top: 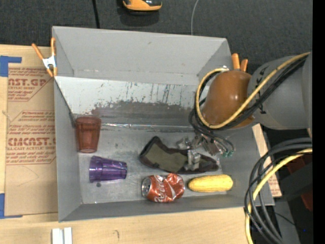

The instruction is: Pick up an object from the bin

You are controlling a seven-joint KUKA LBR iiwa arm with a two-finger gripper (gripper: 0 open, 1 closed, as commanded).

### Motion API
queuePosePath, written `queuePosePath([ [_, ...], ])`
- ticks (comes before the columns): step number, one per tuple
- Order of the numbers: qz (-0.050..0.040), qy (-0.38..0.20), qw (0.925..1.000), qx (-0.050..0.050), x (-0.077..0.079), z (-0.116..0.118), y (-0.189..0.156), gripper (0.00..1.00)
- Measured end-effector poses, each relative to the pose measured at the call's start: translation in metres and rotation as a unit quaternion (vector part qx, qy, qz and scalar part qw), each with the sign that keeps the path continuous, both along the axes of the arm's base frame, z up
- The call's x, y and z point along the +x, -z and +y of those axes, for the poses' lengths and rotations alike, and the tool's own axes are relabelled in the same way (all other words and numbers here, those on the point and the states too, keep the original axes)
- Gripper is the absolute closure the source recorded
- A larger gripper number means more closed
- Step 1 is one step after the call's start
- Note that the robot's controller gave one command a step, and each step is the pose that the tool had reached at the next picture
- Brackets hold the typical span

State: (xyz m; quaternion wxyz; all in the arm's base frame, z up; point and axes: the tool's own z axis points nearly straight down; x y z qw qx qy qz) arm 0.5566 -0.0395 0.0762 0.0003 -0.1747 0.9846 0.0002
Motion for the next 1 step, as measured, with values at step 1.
queuePosePath([
  [1, -0.0013, -0.007, 1.0000, 0.000, 0.0301, -0.0074, -0.1236, 1.00],
])
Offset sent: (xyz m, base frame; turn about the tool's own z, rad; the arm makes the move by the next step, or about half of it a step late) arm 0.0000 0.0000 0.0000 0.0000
